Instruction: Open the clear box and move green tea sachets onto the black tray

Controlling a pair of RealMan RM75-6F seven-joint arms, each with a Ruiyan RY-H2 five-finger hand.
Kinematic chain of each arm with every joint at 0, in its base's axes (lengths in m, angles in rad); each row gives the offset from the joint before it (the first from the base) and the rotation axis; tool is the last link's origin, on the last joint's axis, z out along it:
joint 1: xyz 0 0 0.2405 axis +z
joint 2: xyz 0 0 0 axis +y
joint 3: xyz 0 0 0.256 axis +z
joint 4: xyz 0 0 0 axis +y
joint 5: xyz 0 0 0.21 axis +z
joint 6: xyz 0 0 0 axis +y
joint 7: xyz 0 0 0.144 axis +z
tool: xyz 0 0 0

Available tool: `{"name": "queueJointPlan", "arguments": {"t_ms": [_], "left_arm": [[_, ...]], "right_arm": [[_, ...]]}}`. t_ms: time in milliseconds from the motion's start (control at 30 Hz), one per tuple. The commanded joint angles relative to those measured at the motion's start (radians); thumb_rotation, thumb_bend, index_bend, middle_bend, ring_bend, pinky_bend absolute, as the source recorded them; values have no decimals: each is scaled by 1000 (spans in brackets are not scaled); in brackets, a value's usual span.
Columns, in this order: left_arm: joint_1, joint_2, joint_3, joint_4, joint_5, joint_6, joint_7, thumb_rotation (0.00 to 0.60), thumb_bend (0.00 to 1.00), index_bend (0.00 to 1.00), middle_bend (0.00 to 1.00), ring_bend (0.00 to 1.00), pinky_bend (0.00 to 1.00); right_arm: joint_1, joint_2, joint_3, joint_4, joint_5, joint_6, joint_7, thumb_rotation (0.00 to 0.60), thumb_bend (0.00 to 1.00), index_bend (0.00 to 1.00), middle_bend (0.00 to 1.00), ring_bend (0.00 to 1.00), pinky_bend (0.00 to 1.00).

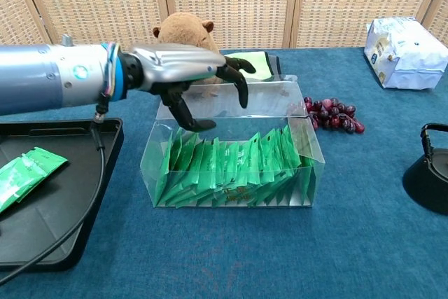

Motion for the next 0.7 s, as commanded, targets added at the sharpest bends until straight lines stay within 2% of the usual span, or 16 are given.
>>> {"name": "queueJointPlan", "arguments": {"t_ms": [33, 300, 700], "left_arm": [[-12, -46, -4, 32, 1, -7, 19, 600, 416, 297, 0, 0, 0], [-50, -136, -30, 111, -57, -45, 69, 600, 416, 301, 0, 0, 0], [-80, -192, -39, 163, -100, -71, 122, 600, 416, 330, 0, 0, 0]], "right_arm": [[0, 0, 1, 2, 4, -2, 2, 600, 0, 0, 0, 0, 0], [1, 1, 4, 8, 11, -9, 13, 600, 0, 0, 0, 0, 0], [1, 3, 7, 14, 18, -13, 24, 600, 0, 0, 0, 0, 0]]}}
